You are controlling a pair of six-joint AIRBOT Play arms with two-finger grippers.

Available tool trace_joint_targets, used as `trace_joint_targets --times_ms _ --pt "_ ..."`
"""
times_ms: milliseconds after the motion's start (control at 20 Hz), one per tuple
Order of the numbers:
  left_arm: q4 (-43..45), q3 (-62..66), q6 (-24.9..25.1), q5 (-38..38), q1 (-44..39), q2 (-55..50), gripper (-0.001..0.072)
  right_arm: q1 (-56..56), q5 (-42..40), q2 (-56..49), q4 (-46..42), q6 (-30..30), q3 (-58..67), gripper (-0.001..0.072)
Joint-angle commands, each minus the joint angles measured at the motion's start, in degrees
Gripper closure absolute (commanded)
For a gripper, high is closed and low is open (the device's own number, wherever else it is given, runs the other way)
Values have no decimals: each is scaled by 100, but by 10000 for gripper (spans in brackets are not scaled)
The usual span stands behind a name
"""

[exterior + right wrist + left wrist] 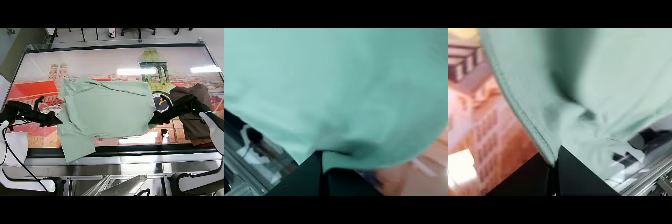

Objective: Fold the shirts.

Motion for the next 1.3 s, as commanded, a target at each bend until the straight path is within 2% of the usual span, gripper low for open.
trace_joint_targets --times_ms 0,100,150,300,400,550,750,900,1000,1100,1250 --pt "-402 750 55 638 157 1305 689 -42 -234 1307 671 122 872 695" --pt "-396 1735 -149 503 411 2487 689 -247 4 2505 682 249 1971 695" --pt "-396 2264 -227 146 549 3101 689 -332 376 3062 638 234 2505 695" --pt "-348 3117 -332 -1609 866 4813 689 -417 1895 4513 146 -101 3630 693" --pt "-348 3373 -461 -2616 1056 5650 689 -417 2337 5119 -214 -101 3965 693" --pt "-343 3711 -535 -2787 1220 6076 689 -415 2439 5549 -437 -103 4033 694" --pt "-367 3755 -778 -2376 1220 5786 689 -415 2201 5265 -560 -24 4000 693" --pt "-649 3742 -920 -1344 1217 5025 689 -413 1672 4594 -315 129 3768 693" --pt "-1069 3390 -964 -949 1067 4415 689 -345 1488 4013 -59 144 3362 693" --pt "-1005 2719 -876 -955 367 3751 689 -153 1521 3401 -59 140 2809 694" --pt "-474 1694 -317 -1532 -857 2581 689 251 2002 2238 -68 -2 2017 694"
